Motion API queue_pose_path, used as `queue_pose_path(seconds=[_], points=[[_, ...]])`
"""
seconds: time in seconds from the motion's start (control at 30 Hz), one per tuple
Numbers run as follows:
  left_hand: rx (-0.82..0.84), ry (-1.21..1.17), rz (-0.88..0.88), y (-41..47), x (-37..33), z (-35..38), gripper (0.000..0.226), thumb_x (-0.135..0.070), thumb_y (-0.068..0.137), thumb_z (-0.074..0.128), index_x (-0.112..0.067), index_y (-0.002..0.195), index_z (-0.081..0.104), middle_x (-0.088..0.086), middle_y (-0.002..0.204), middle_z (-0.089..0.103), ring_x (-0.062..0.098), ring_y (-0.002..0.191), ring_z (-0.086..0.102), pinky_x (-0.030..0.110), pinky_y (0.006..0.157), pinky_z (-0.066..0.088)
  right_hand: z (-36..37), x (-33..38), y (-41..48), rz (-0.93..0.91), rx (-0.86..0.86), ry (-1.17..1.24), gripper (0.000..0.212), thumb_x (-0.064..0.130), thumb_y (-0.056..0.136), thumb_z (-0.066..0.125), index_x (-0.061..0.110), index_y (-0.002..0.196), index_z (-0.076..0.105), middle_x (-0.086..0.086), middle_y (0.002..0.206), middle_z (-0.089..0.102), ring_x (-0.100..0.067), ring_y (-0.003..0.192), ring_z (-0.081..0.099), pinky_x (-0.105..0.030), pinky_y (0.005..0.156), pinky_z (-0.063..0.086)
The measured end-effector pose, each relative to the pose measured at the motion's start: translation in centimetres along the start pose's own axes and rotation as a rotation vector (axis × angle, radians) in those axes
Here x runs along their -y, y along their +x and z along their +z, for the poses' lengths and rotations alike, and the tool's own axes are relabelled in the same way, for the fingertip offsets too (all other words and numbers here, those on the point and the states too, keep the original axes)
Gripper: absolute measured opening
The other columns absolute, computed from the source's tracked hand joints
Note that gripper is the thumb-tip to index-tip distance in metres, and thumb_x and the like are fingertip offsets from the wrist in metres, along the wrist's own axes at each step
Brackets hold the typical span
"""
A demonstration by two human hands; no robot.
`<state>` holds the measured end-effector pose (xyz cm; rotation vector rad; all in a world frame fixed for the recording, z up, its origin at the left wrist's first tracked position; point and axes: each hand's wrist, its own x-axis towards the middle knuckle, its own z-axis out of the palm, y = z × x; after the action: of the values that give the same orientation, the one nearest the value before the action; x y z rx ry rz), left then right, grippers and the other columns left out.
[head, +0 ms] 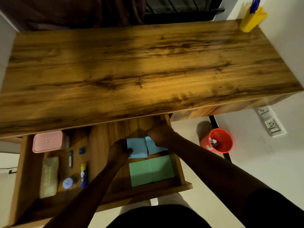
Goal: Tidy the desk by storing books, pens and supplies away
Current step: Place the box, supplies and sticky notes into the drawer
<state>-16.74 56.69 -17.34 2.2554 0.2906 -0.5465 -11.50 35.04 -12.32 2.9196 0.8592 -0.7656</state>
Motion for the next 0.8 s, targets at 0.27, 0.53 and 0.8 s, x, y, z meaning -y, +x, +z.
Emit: queue_pose_path(seconds=[0.27,0.53,0.8], points=[[0.035,0.186,0.146,0.0,0.5,0.3,0.075,-0.019,0.079,0.084,-0.013,0.143,0.045,0.009,0.122,0.068,0.030,0.106,0.069,0.017,0.067,0.055,3.5,0.8,0.8,0.051,0.012,-0.253,0.034,0.014,0.083,0.075,0.007,0.116,0.070,-0.014,0.107,0.071,-0.040,0.104,0.067,-0.057,0.103,0.048],[0.040,0.222,0.145,0.3,1.0,0.5,0.062,-0.020,0.078,0.084,-0.014,0.130,0.051,0.006,0.111,0.069,0.028,0.095,0.072,0.006,0.050,0.036,4.2,1.0,0.5,0.145,0.054,-0.352,0.033,0.024,0.085,0.075,0.012,0.116,0.069,-0.014,0.105,0.072,-0.044,0.102,0.067,-0.060,0.102,0.049],[0.037,0.193,0.109,0.1,1.3,0.6,0.062,-0.019,0.073,0.087,-0.015,0.121,0.049,0.004,0.104,0.069,0.025,0.092,0.071,0.007,0.047,0.034,4.8,2.0,0.3,0.198,0.070,-0.319,0.033,0.017,0.089,0.073,0.009,0.121,0.064,-0.016,0.116,0.069,-0.046,0.114,0.063,-0.064,0.110,0.040]])
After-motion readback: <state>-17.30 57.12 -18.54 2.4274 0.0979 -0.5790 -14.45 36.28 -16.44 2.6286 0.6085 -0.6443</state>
